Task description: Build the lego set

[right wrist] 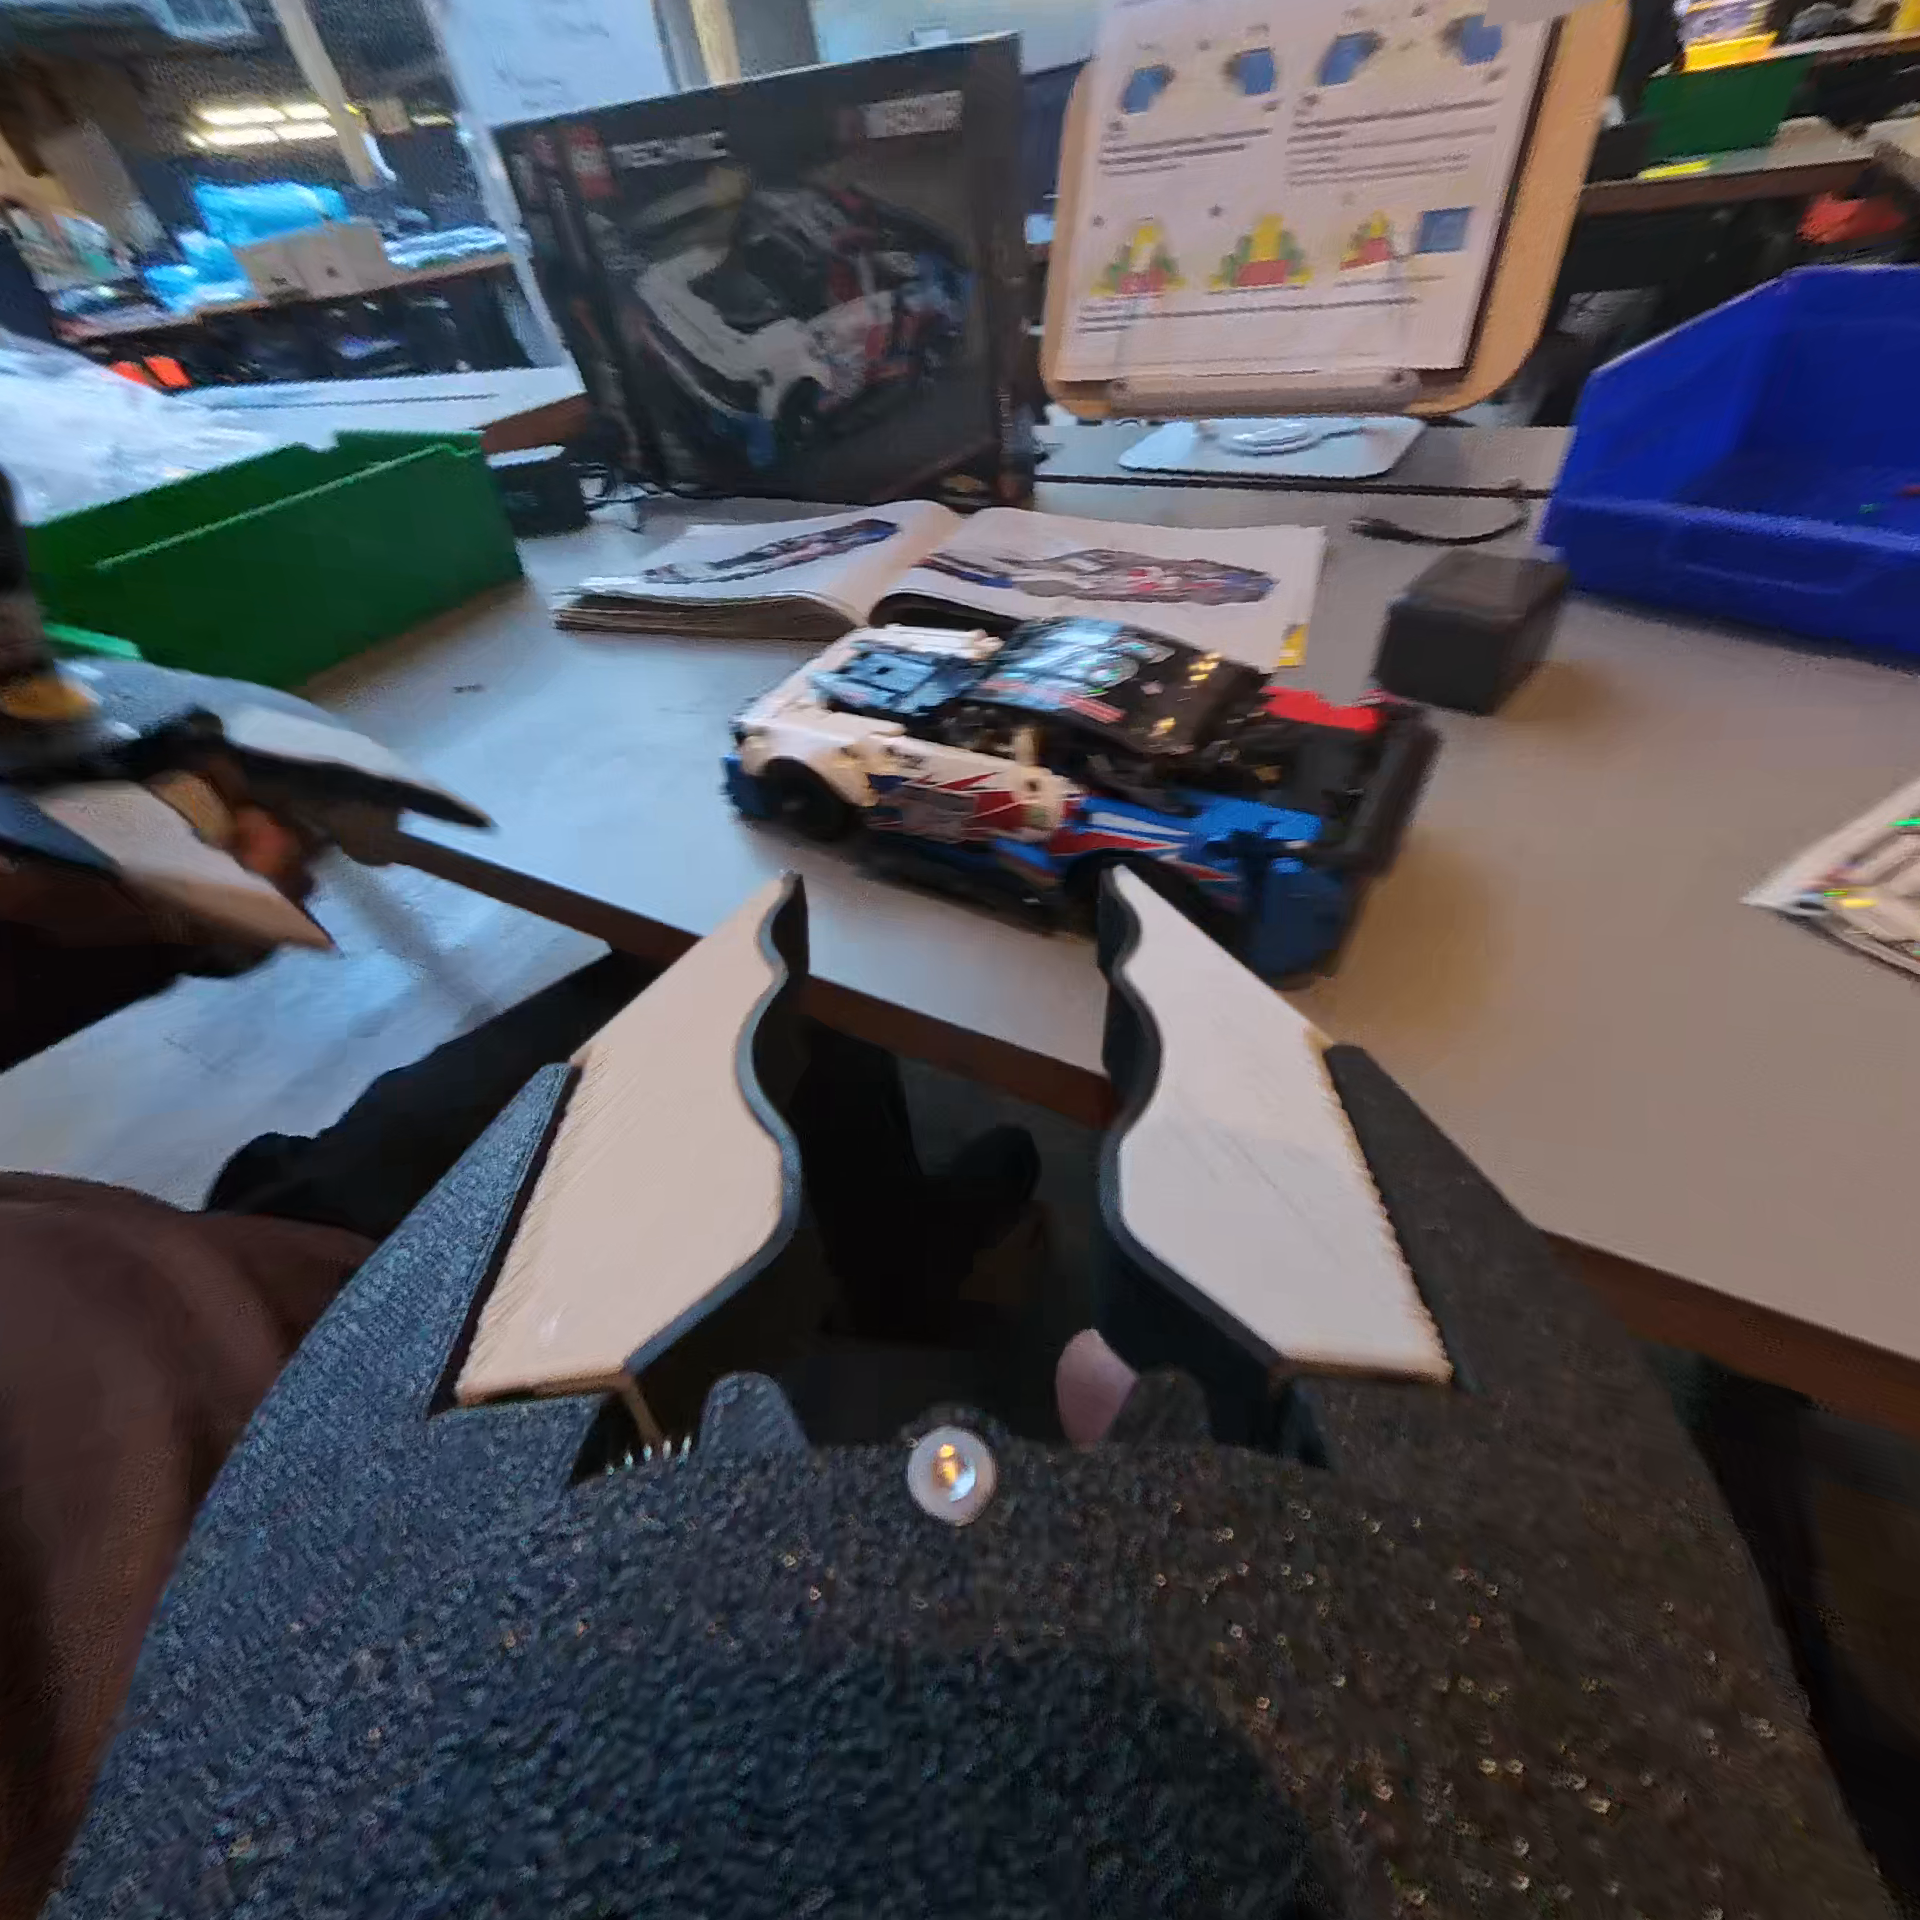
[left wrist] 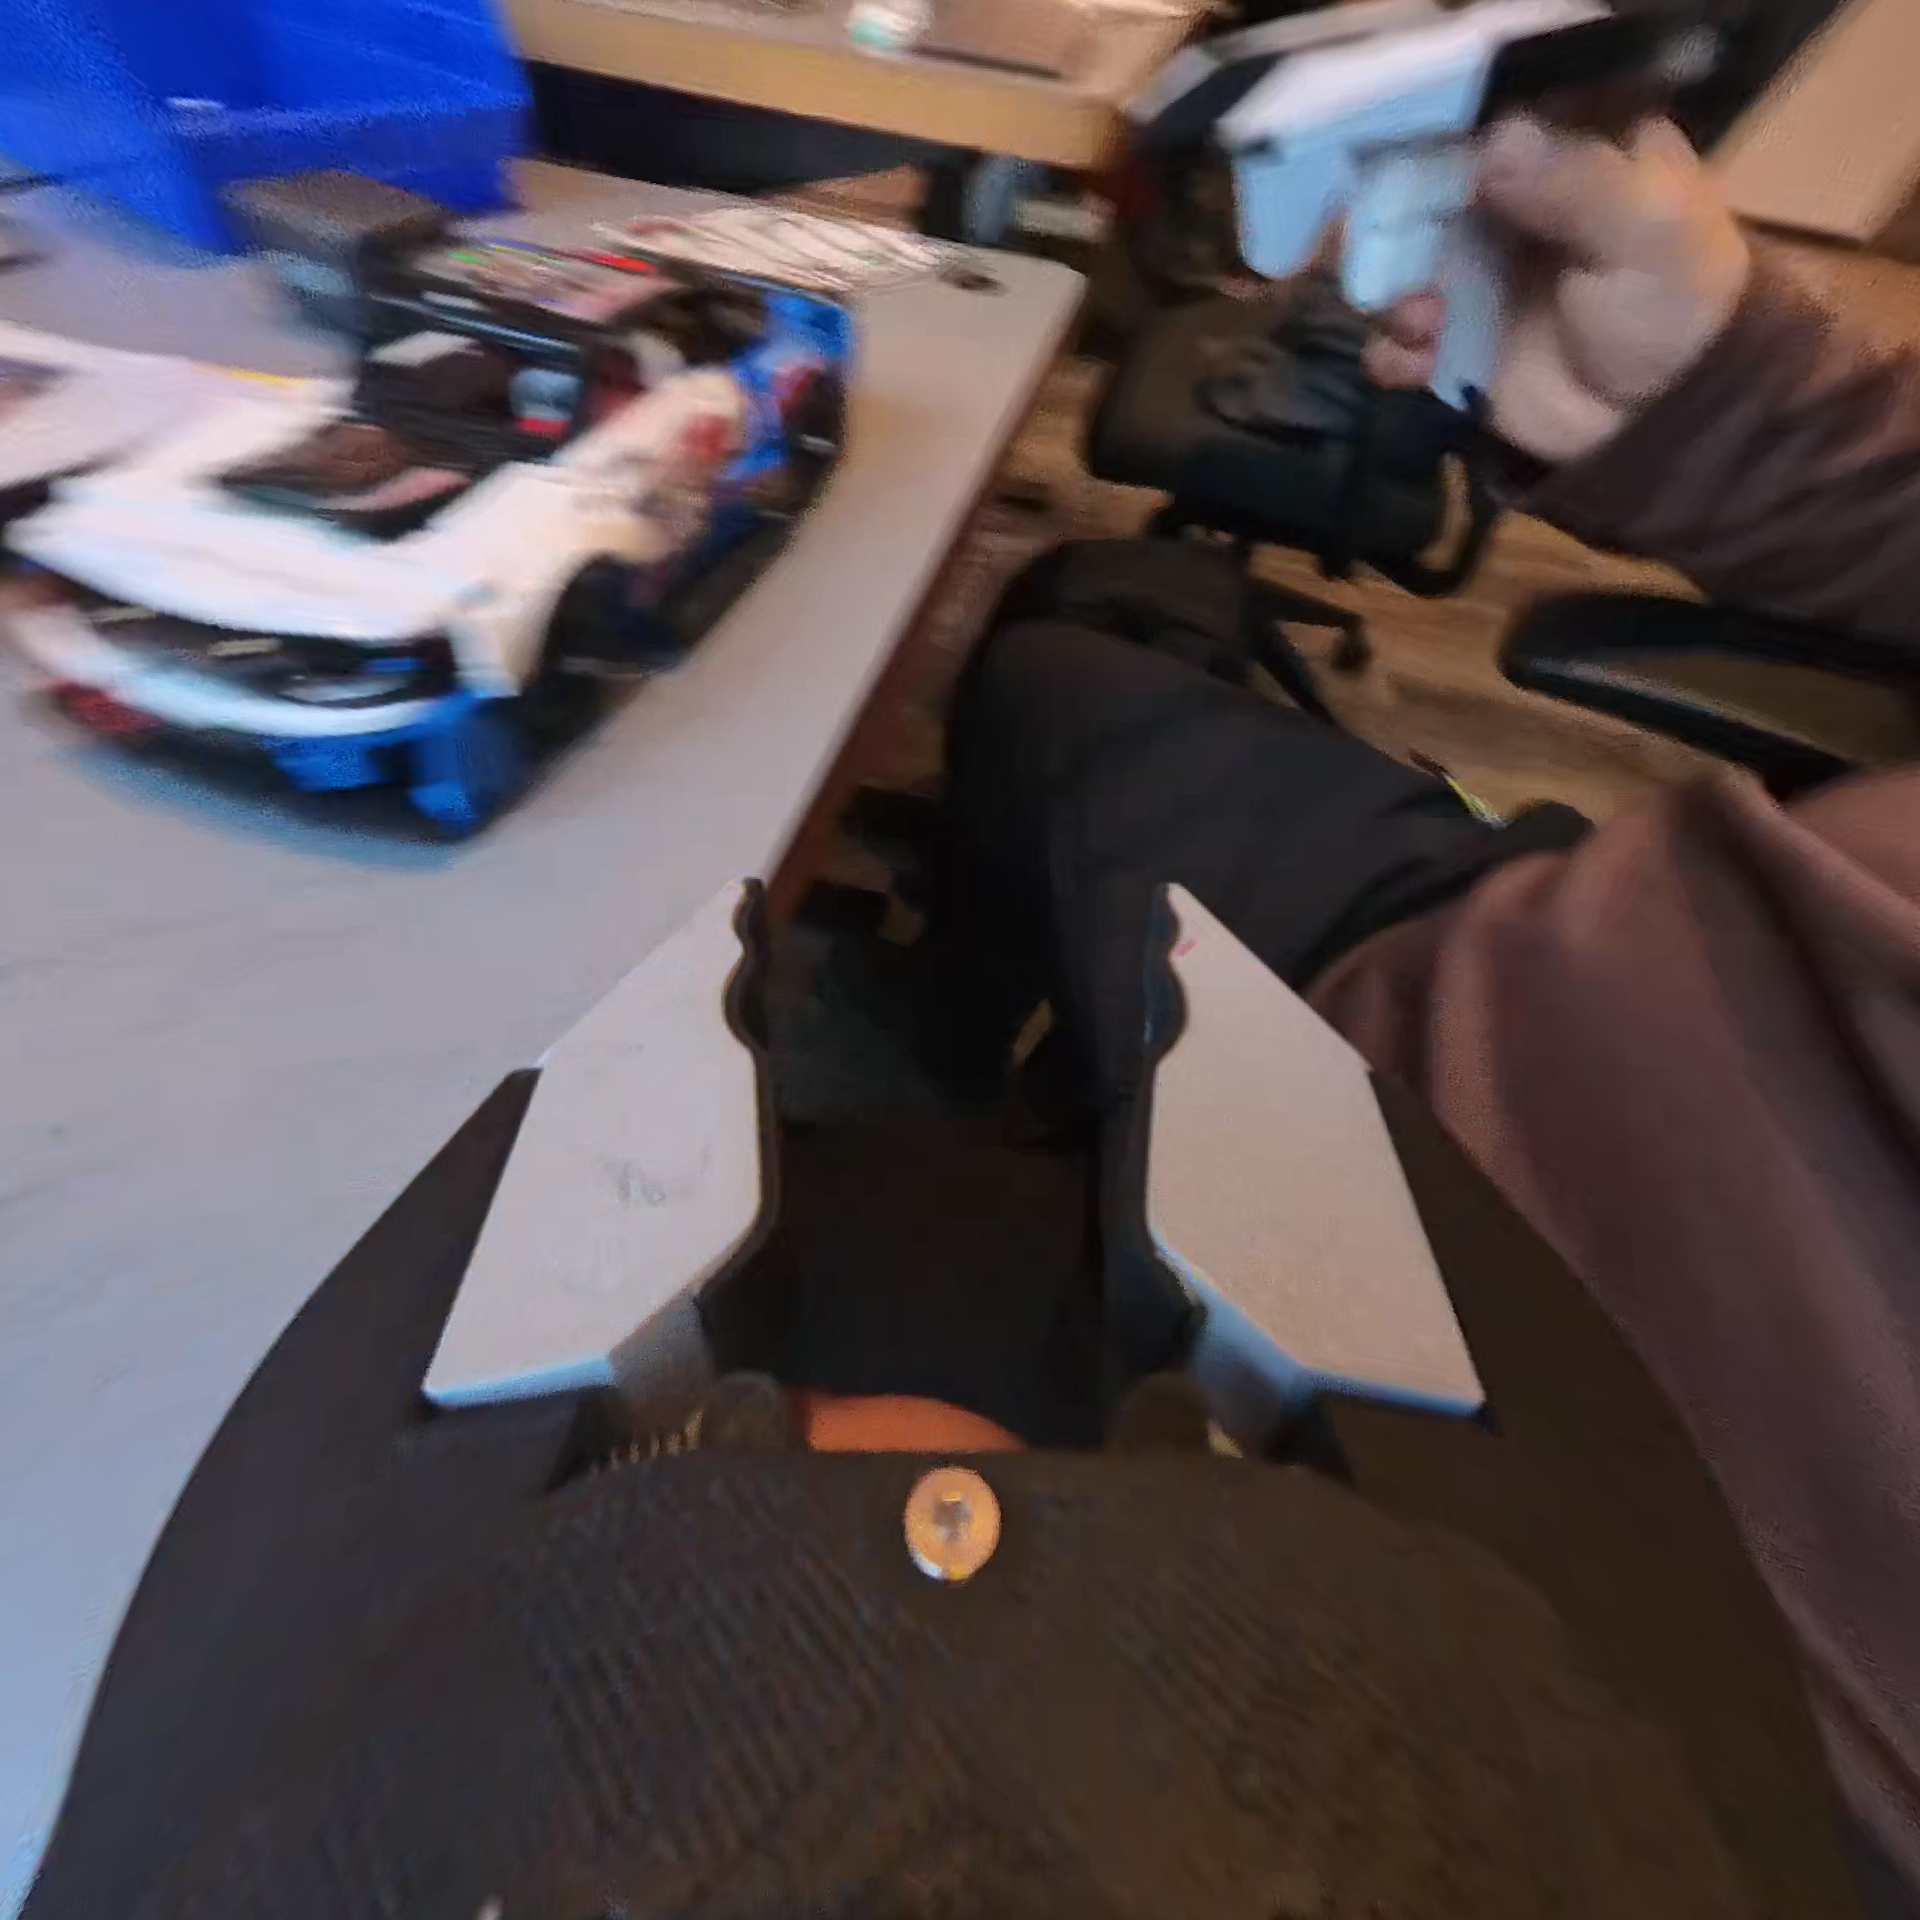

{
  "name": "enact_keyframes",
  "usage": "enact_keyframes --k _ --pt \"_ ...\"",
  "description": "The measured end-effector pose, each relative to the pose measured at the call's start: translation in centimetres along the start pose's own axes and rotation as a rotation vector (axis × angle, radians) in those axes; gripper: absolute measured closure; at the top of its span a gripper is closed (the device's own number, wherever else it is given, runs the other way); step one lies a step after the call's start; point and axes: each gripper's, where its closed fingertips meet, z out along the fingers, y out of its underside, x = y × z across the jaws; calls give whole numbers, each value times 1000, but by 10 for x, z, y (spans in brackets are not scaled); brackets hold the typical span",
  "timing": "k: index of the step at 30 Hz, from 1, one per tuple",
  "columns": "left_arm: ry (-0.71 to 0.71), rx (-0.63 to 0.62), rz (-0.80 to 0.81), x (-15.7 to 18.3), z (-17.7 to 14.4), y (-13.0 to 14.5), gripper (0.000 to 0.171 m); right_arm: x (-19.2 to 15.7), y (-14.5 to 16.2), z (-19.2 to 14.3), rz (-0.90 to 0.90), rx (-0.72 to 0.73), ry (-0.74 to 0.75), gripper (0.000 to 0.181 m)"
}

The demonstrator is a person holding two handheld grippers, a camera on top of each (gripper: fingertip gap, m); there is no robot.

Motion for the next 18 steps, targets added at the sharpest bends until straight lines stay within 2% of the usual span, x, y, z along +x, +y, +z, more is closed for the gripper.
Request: enact_keyframes --k 3,5,7,10,14,18 --pt "99 -77 130 36 39 30 99 -40 10 12 46 55 -47 127" --pt "76 -159 182 39 53 50 101 -59 24 23 38 77 -75 127" --pt "101 -206 232 44 58 62 100 -59 41 37 -33 49 -30 127" --pt "115 -146 374 44 54 62 106 -46 38 50 -163 49 36 127" --pt "132 -133 445 38 48 70 111 -20 60 53 -80 -28 132 125" --pt "154 -143 511 41 42 71 113 -34 79 60 -109 -112 124 126"
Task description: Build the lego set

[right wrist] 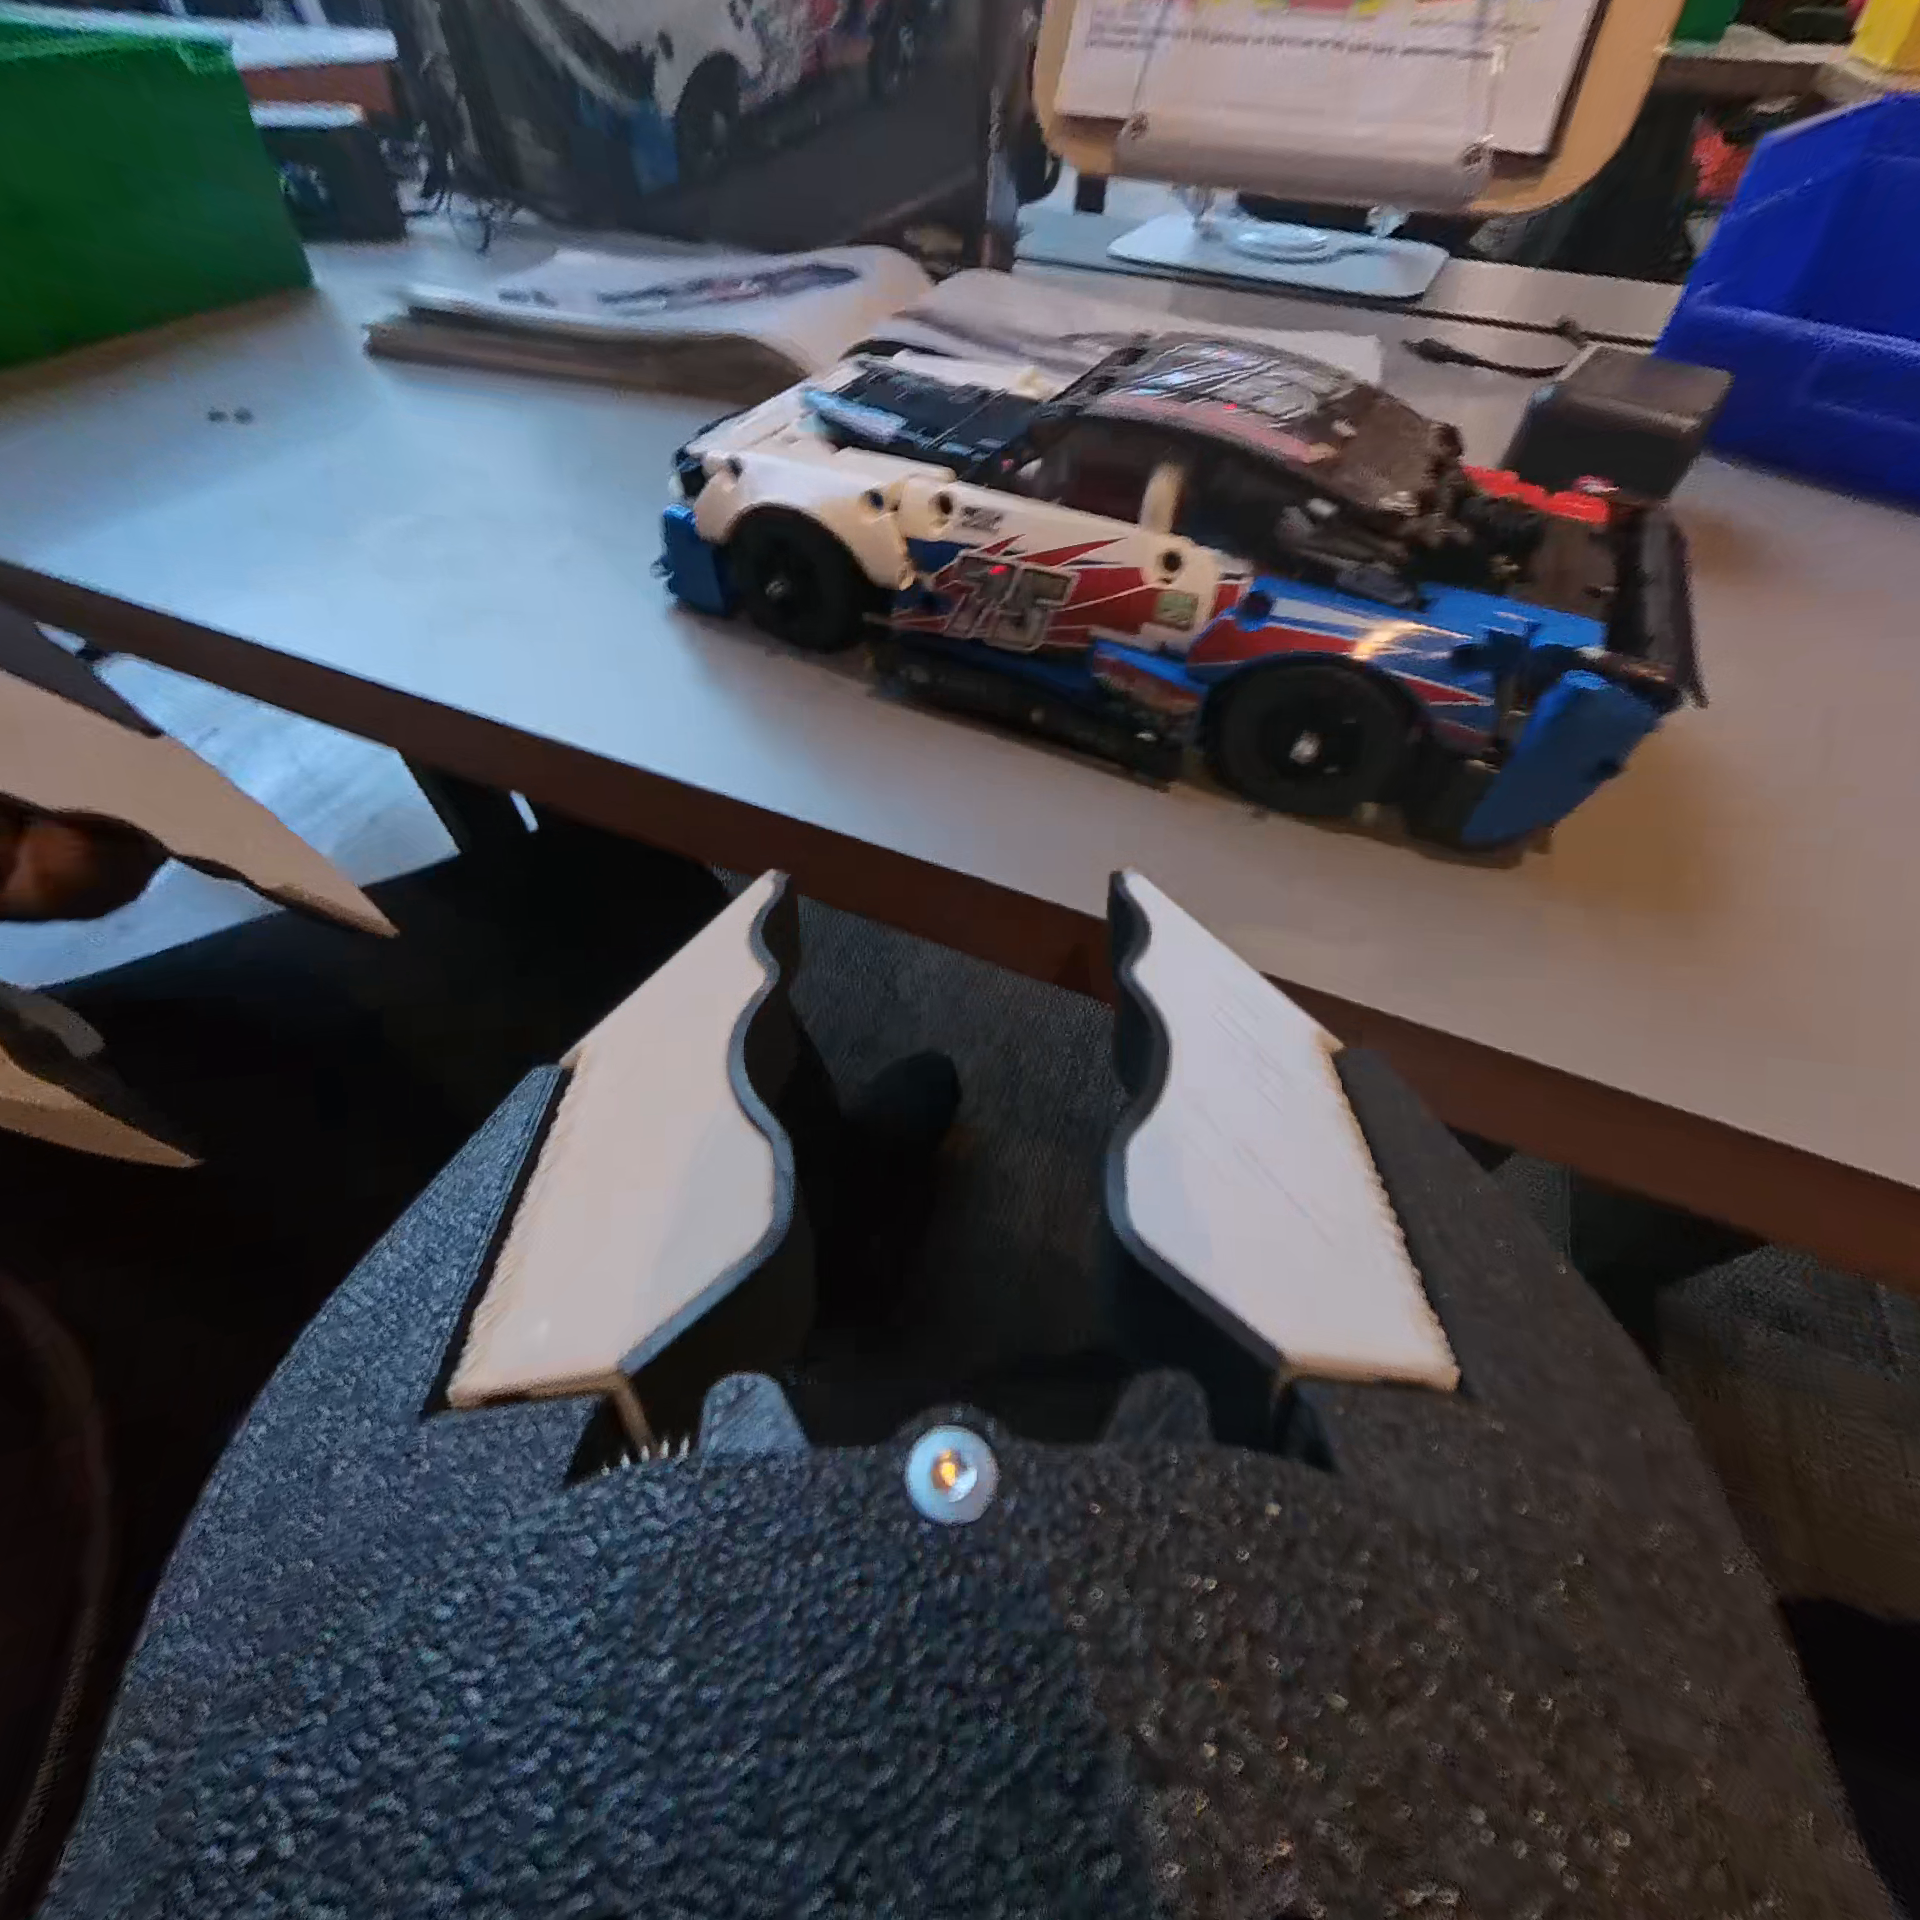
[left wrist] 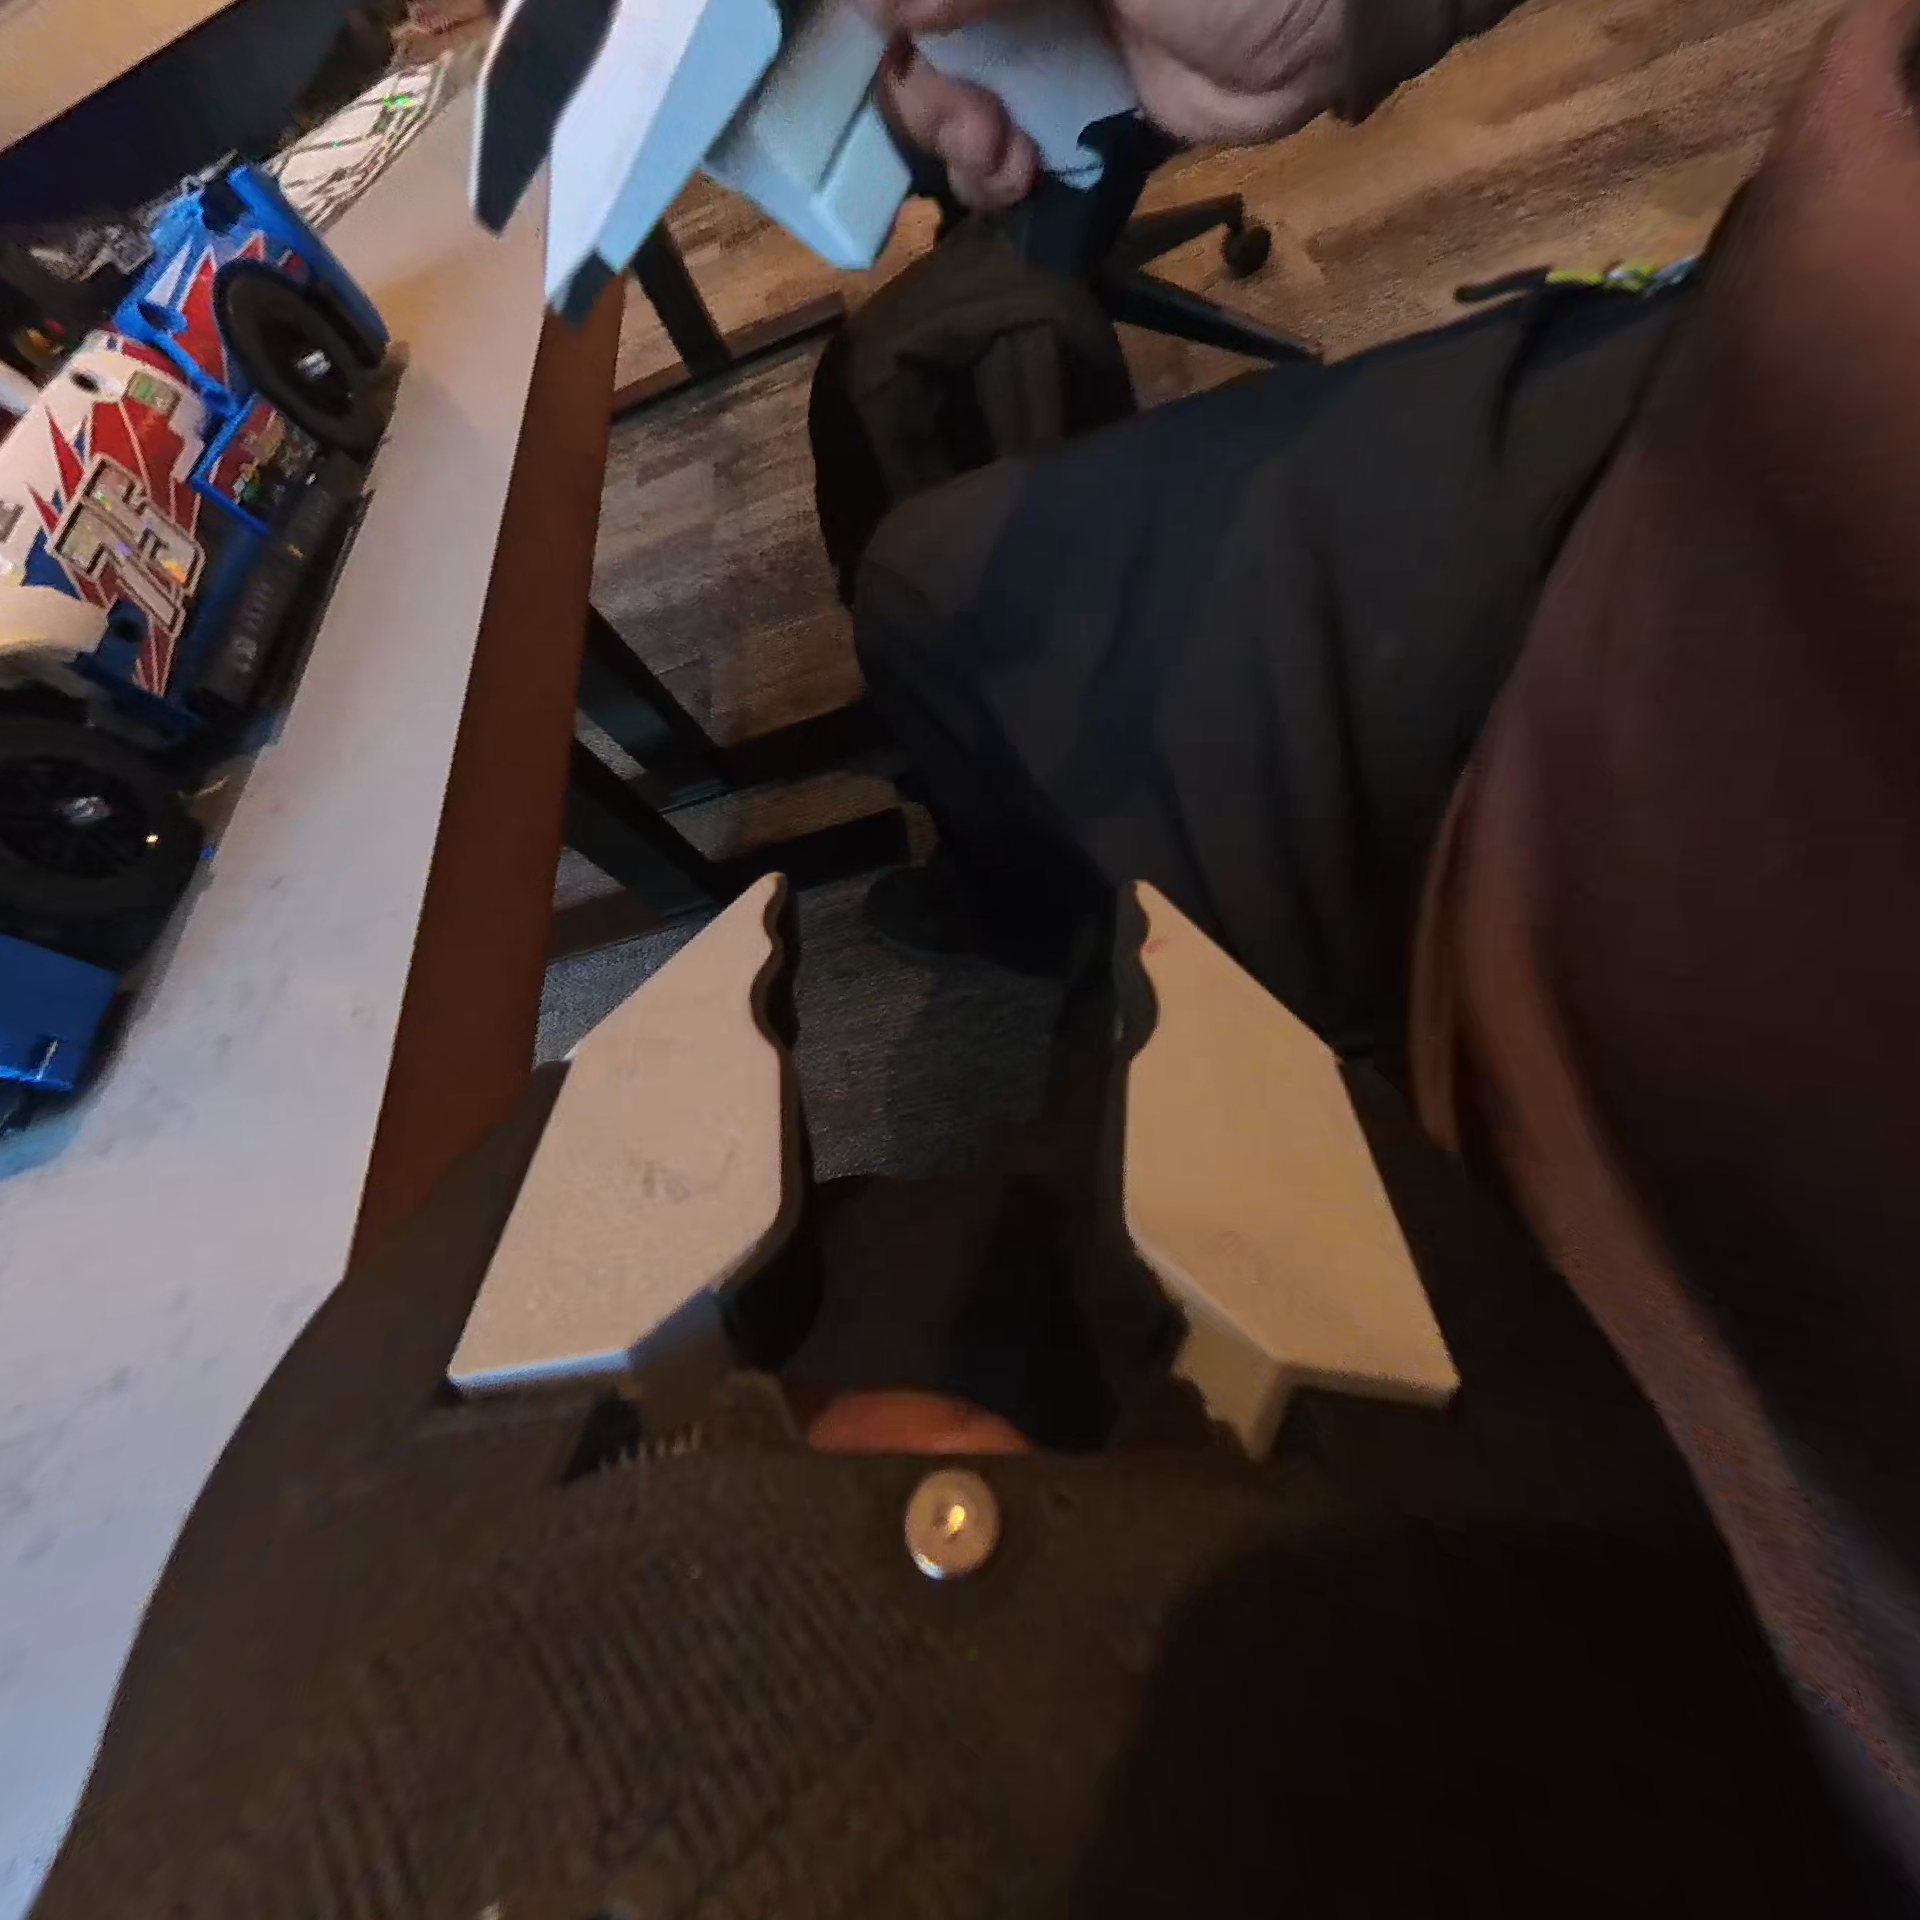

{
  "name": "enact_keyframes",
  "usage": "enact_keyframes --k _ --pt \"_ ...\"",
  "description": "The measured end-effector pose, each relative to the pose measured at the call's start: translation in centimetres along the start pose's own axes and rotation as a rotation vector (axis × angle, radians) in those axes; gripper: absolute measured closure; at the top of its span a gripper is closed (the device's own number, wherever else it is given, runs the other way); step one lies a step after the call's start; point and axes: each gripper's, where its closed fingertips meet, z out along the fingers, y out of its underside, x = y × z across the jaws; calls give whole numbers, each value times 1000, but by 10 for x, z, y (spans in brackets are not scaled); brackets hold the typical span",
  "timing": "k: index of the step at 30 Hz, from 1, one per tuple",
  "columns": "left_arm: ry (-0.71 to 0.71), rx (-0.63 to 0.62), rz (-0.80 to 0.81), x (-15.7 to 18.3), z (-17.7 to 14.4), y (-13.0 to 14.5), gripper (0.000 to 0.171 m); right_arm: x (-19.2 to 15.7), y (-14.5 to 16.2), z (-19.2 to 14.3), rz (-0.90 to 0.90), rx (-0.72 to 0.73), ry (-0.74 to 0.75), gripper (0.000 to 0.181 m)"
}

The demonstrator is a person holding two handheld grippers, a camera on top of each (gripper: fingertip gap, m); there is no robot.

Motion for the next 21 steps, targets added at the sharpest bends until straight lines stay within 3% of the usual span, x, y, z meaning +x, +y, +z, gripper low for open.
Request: enact_keyframes --k 4,6,9,13,16,21 --pt "0 4 67 12 -10 -4 113 -38 3 2 -51 -59 -105 135" --pt "18 28 53 17 -10 -11 118 -54 4 3 -22 -95 -161 132" --pt "24 12 -4 24 -3 -13 117 -71 17 1 -28 -158 -180 143" --pt "-37 -26 33 35 -7 -7 118 -85 38 -4 -32 -270 -166 149" --pt "-77 -52 67 40 -15 3 121 -97 38 -11 -27 -268 -178 154" --pt "-105 -87 -24 31 -20 25 121 -122 46 -14 67 -297 -256 160"
